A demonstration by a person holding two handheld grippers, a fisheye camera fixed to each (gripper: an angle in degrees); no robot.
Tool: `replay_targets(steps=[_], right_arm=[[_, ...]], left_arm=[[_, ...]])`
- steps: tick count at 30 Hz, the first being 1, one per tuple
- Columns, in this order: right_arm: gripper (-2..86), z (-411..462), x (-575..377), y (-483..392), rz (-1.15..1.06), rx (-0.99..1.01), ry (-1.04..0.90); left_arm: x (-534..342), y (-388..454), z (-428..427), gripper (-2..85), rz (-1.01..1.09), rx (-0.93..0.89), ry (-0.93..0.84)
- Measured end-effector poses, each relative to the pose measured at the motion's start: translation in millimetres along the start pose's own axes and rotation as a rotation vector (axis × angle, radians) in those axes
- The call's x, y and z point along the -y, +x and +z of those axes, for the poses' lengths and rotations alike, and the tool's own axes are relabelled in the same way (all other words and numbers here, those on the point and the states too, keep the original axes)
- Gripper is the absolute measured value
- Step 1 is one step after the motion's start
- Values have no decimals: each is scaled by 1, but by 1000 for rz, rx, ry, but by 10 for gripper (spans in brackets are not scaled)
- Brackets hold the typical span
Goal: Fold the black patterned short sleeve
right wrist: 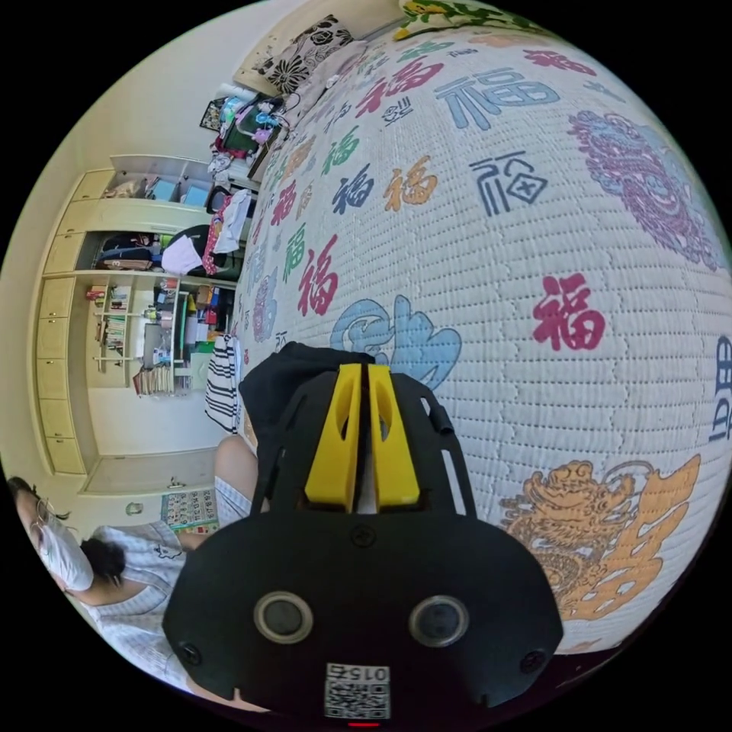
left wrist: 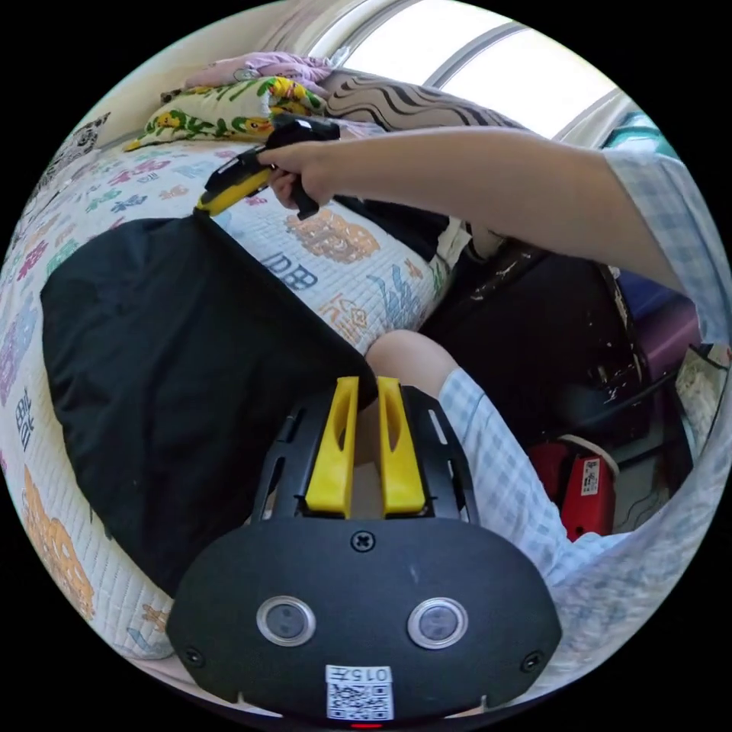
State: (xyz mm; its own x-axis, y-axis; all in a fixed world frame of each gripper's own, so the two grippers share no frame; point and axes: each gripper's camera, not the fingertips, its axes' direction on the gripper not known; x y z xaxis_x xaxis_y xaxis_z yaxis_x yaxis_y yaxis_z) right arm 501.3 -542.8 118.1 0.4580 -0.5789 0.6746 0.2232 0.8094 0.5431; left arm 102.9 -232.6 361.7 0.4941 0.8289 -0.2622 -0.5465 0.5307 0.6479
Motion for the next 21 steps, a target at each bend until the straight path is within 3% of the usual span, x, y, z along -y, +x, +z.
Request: replay_targets(steps=[3, 6, 10, 14, 21], right_arm=[[63, -22, -15, 6, 14, -46, 17], [68, -51, -36, -3, -43, -89, 56], [69, -70, -78, -35, -193, -86, 53], [70, -47, -116, -58, -284, -32, 22], [44, -4, -173, -26, -125, -130, -47]], left_arm=[[20, -13, 16, 103, 4, -129, -109], [38, -26, -12, 107, 80, -262, -30], [89, -91, -87, 106, 209, -182, 80], [154, -175, -116, 110, 234, -28, -73], [284, -267, -78, 132, 262, -231, -242]])
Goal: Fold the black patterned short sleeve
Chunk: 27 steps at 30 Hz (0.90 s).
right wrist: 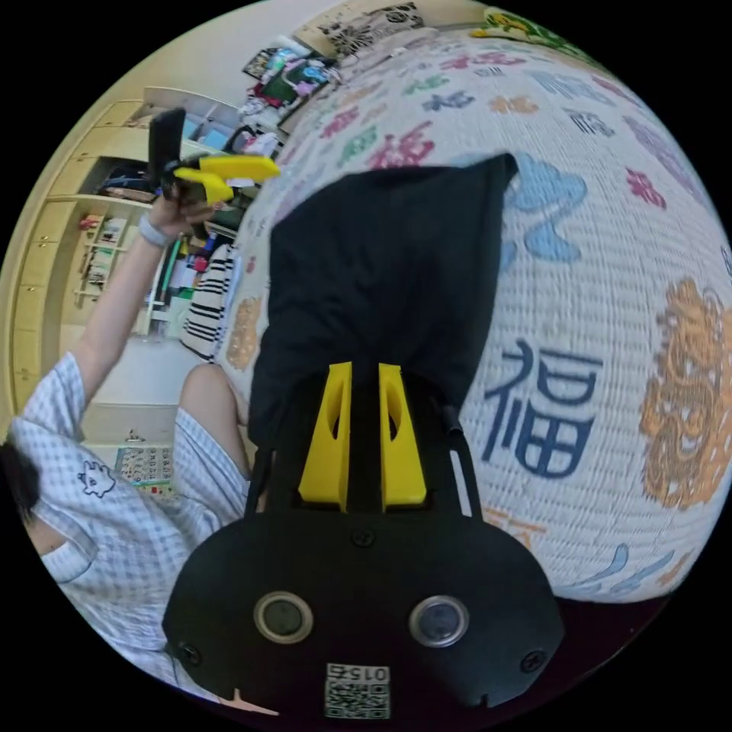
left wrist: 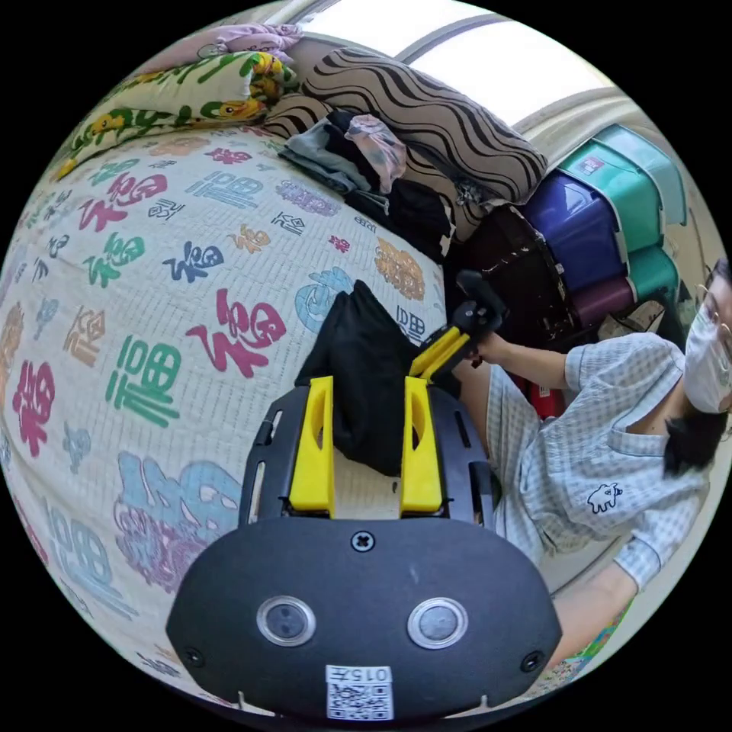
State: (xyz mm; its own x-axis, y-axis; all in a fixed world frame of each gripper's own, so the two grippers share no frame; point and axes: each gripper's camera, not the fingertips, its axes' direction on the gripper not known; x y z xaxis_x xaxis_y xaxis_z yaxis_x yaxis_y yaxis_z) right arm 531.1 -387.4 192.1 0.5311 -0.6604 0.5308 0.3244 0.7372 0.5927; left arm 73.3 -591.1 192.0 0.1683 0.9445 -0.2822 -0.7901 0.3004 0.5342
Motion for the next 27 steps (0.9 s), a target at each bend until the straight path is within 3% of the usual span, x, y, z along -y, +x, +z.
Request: replay_targets(steps=[7, 13, 20, 27], right_arm=[[-9, -16, -36, 21, 47, 12, 19], [-10, -22, -49, 27, 46, -7, 23], [-10, -28, -60, 35, 58, -1, 8], [-10, -32, -71, 40, 70, -10, 5]], left_arm=[[85, -69, 50, 136, 98, -181, -209], [109, -110, 68, 151, 110, -410, -262], [133, -125, 60, 126, 172, -454, -488], [161, -123, 43, 24, 291, -439, -627]])
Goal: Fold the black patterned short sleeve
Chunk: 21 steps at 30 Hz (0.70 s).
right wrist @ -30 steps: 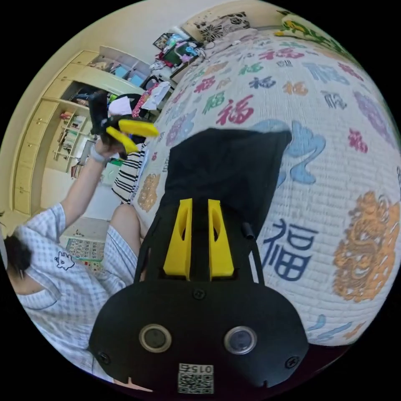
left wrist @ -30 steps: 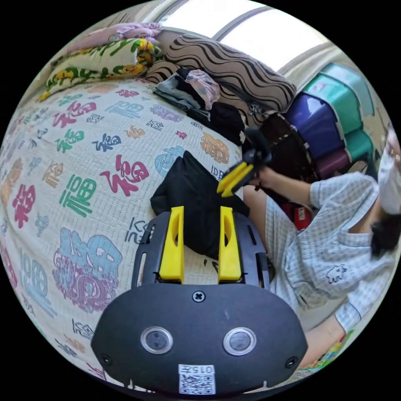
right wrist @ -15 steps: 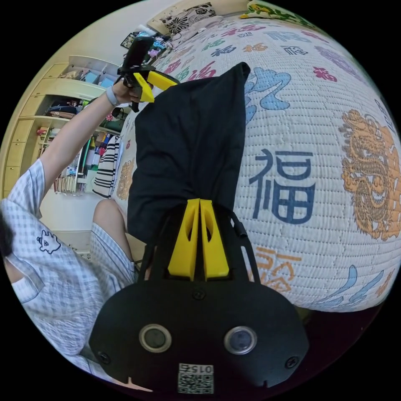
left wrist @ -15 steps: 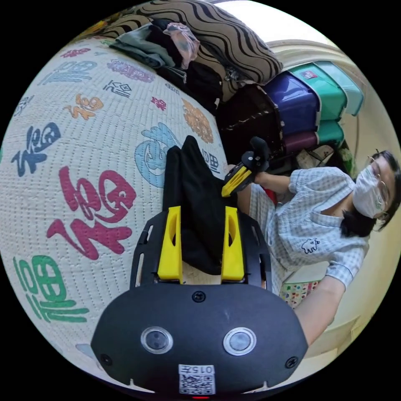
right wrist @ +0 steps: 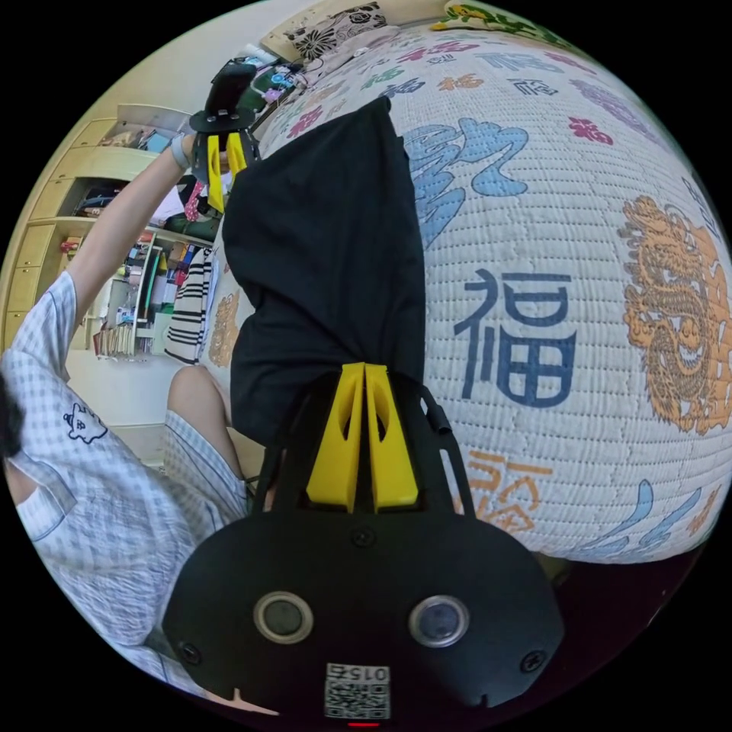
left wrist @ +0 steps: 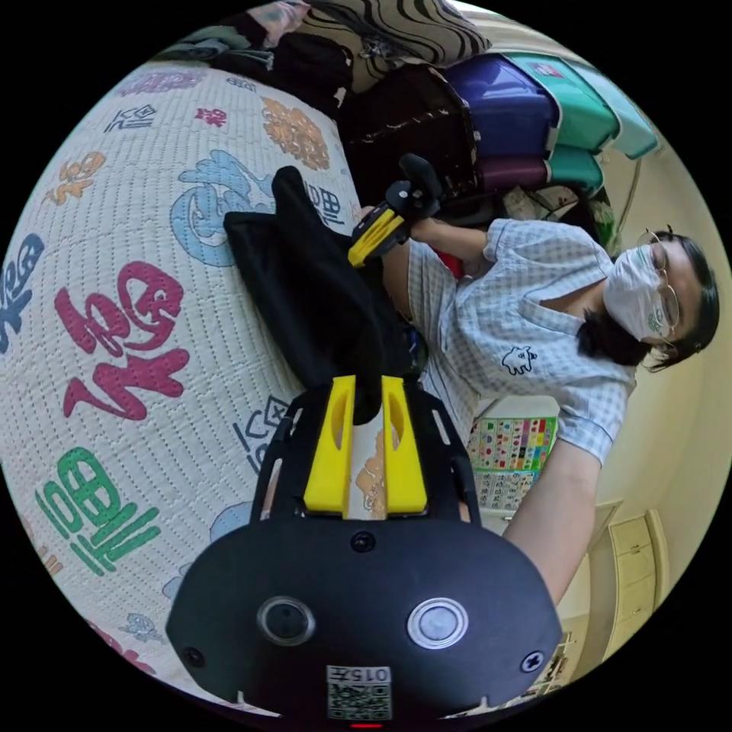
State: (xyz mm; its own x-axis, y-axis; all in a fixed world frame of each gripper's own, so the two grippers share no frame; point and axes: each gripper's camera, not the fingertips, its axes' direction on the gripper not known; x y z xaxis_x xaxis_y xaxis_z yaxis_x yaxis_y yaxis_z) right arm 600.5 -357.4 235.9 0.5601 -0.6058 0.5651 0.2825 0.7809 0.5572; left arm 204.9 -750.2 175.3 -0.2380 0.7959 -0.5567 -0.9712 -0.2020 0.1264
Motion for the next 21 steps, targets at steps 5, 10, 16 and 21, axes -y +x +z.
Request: replay_targets(steps=[5, 10, 16, 21], right_arm=[[-10, -2, -4, 3, -5, -10, -10], [-10, -4, -9, 9, 1, 9, -11], [-10, -6, -13, 15, 9, 25, -12], [-10, -7, -15, 20, 21, 47, -10]], left_arm=[[6, -5, -11, 1, -29, 97, -56], [15, 2, -30, 49, 46, 356, 65], [41, -15, -8, 62, 112, 402, -133], [63, 7, 0, 103, 279, 403, -112]])
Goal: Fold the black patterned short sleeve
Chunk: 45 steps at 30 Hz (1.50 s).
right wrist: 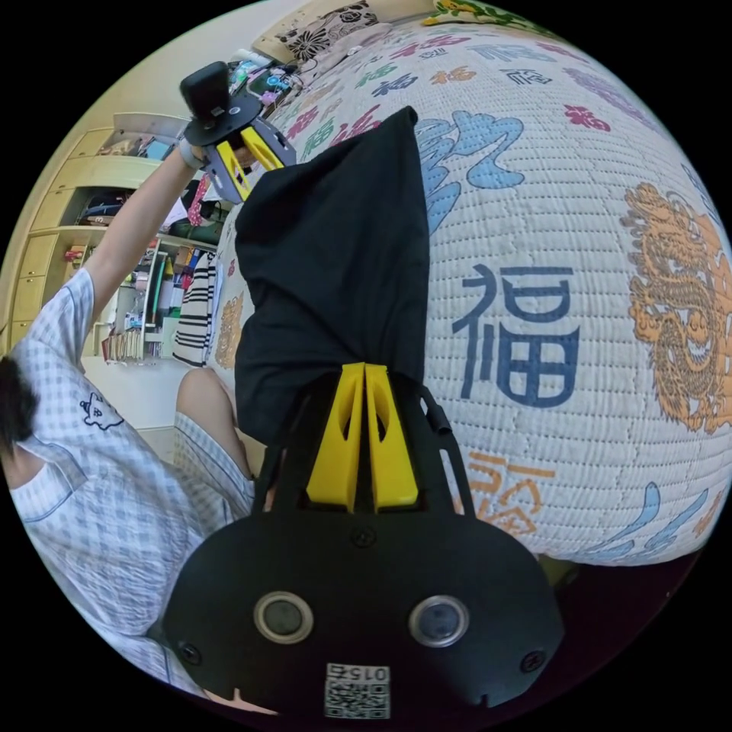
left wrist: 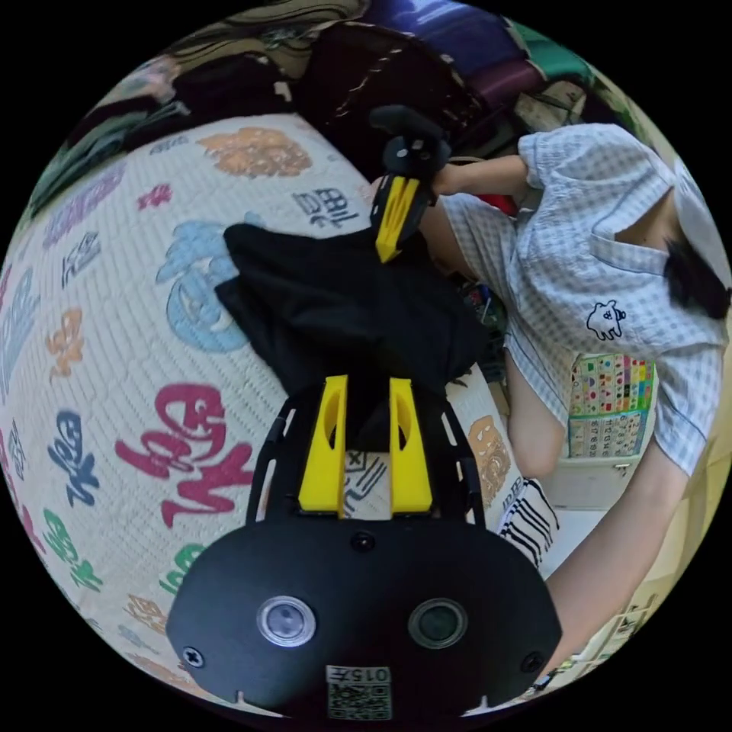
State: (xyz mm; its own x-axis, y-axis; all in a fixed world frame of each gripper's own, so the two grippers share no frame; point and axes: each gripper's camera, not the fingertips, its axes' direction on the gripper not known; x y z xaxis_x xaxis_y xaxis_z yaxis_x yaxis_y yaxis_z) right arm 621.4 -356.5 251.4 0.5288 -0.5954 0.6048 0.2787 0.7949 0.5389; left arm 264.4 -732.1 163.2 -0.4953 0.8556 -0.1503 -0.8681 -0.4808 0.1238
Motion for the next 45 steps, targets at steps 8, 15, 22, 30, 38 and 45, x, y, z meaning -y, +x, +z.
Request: replay_targets(steps=[8, 15, 22, 30, 38, 45], right_arm=[[-10, -1, -1, 5, 19, 21, 3], [-10, -3, -1, 7, 25, 33, 10], [-10, -3, 1, 11, 45, 70, 22], [-10, -4, 7, 9, 46, 77, 13], [-10, -6, 14, 5, 52, 77, 9], [-10, -6, 22, 0, 65, 72, 1]], left_arm=[[6, -3, 13, 31, 39, -125, -160], [-27, -11, -26, -6, -105, -98, -1], [-13, 3, -15, 44, -28, -33, 8], [-33, -6, -34, -7, -137, -75, -61], [-117, -3, -74, 3, -425, 44, 237], [-72, 23, -44, 63, -155, -43, 141]])
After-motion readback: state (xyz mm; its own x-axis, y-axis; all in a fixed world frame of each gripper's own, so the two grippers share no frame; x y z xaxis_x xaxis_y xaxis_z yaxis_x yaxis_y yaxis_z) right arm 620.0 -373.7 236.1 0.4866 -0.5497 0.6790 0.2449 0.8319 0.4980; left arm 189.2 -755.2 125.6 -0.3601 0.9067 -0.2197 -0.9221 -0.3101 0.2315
